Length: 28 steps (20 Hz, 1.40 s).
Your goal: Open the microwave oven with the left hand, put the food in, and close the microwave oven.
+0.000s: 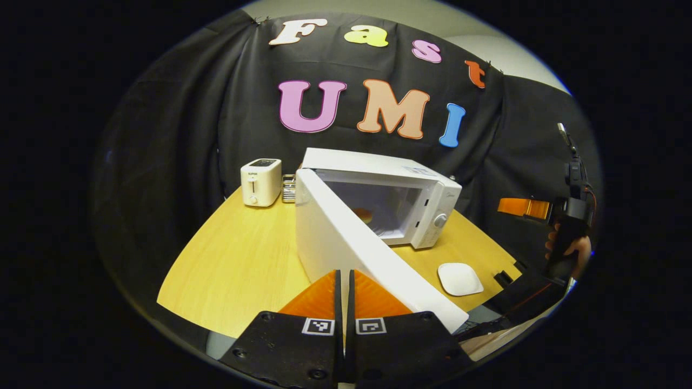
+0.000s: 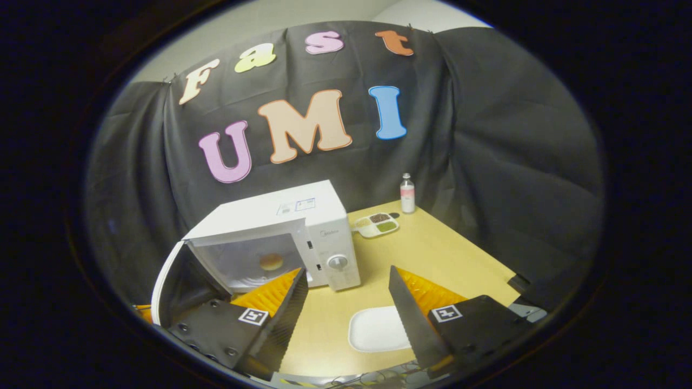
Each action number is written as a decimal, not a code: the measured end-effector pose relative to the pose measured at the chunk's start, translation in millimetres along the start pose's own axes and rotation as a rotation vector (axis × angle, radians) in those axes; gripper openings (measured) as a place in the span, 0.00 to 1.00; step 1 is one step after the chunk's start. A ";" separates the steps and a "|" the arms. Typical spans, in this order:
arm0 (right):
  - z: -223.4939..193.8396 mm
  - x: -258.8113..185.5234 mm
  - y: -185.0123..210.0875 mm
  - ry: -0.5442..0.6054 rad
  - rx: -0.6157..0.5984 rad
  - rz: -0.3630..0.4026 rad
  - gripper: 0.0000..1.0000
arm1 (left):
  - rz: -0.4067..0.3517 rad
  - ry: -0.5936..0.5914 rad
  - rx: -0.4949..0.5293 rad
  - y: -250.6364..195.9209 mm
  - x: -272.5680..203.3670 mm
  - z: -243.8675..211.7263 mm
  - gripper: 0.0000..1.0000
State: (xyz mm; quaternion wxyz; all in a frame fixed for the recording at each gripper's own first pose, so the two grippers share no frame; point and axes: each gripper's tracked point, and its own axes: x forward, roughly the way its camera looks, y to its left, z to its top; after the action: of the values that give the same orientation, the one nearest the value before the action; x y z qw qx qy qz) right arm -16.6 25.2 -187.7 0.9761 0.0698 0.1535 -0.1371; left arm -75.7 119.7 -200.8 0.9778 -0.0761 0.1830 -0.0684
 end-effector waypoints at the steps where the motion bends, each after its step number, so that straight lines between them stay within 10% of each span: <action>1: 2.5 0.2 -3.8 -0.002 -0.001 0.000 0.93 | -0.010 -0.001 -0.004 -7.5 2.9 1.8 0.00; 28: 5.4 17.9 -75.7 0.043 -0.016 0.069 0.93 | -0.090 -0.069 -0.041 -163.1 123.1 29.3 0.00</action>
State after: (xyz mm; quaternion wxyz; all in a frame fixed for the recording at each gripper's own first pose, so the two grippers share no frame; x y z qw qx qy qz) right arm -20.6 -52.3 -195.3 0.9773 0.0702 0.1729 -0.1006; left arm 31.5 -56.2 -188.2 0.9777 -0.1066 0.1469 -0.1057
